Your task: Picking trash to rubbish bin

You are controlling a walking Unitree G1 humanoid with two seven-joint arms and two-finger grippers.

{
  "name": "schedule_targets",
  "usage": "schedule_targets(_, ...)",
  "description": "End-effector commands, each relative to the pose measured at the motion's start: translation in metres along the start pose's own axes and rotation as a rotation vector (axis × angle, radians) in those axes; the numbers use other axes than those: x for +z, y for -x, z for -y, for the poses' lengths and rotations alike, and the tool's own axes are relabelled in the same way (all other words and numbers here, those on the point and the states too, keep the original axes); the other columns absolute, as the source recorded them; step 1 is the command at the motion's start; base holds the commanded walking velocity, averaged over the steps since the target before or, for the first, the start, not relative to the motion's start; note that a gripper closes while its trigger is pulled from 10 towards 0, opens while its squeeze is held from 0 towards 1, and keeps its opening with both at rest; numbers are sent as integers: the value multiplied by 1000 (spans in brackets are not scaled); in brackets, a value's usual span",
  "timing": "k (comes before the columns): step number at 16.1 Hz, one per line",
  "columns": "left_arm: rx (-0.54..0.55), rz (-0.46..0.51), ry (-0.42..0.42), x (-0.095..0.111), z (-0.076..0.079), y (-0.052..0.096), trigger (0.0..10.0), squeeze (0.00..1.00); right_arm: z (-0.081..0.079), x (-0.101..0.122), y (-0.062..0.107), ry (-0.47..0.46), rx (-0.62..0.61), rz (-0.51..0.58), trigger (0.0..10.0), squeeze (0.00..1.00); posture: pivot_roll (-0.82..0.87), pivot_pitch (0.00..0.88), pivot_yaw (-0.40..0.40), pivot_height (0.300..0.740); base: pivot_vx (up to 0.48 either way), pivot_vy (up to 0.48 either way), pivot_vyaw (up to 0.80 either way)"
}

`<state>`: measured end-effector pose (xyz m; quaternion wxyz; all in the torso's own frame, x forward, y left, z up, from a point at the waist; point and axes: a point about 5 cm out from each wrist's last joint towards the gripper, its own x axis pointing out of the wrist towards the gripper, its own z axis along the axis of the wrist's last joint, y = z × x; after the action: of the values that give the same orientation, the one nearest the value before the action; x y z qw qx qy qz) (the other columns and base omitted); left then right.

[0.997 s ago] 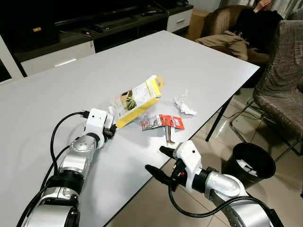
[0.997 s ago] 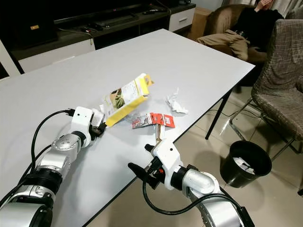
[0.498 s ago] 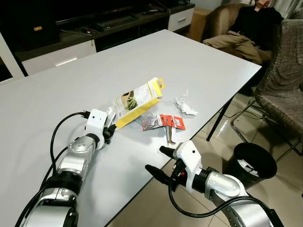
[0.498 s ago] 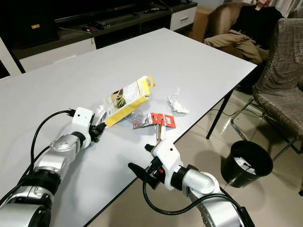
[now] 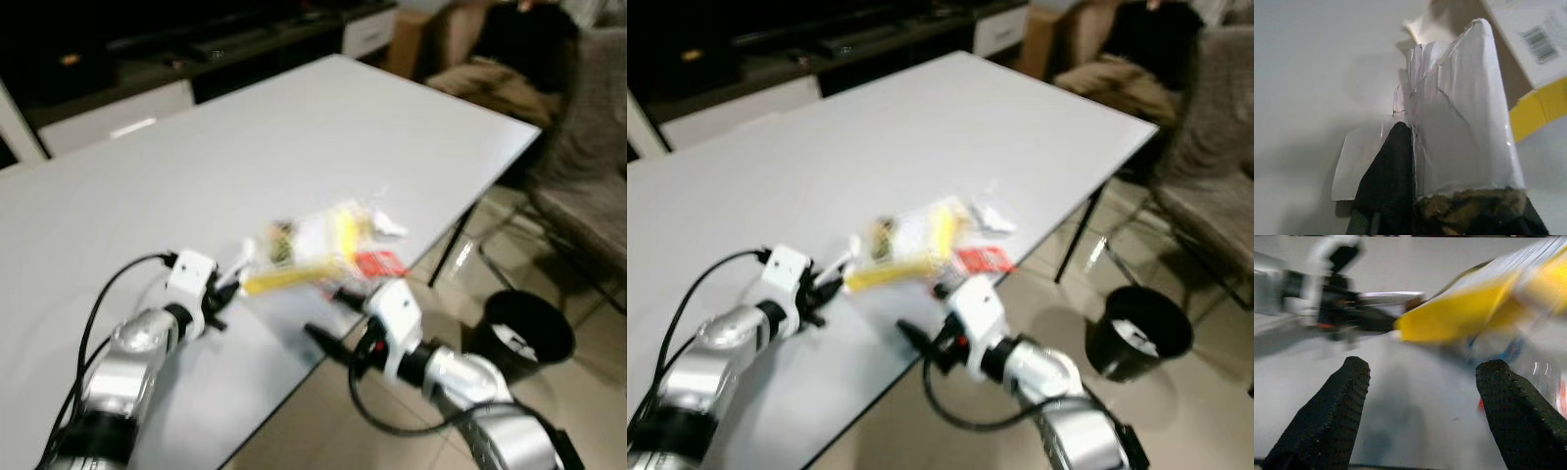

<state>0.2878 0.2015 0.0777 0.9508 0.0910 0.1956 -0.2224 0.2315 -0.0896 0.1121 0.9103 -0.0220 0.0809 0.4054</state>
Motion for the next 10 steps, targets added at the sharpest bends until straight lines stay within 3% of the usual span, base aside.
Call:
schedule_targets(1, -21, -32, -3, -3, 1, 7, 0, 0, 10, 3, -1, 7, -61, 20, 10000, 0, -129, 0, -8, 740, 0, 0, 0)
schedule_targets(4, 61, -4, -15, 6, -5, 14, 0, 0, 20, 6, -6, 15, -120, 37, 10000, 0, -114, 0, -18, 740, 0, 0, 0)
schedule_targets(6, 182, -29, -45, 11, -8, 15, 0, 0, 25, 6, -7, 19, -152, 44, 10000, 0, -105, 0, -29, 740, 0, 0, 0)
schedule_targets(10, 269, -46, -61, 10, -7, 9, 0, 0, 25, -3, -9, 22, -157, 22, 10000, 0, -110, 0, -23, 740, 0, 0, 0)
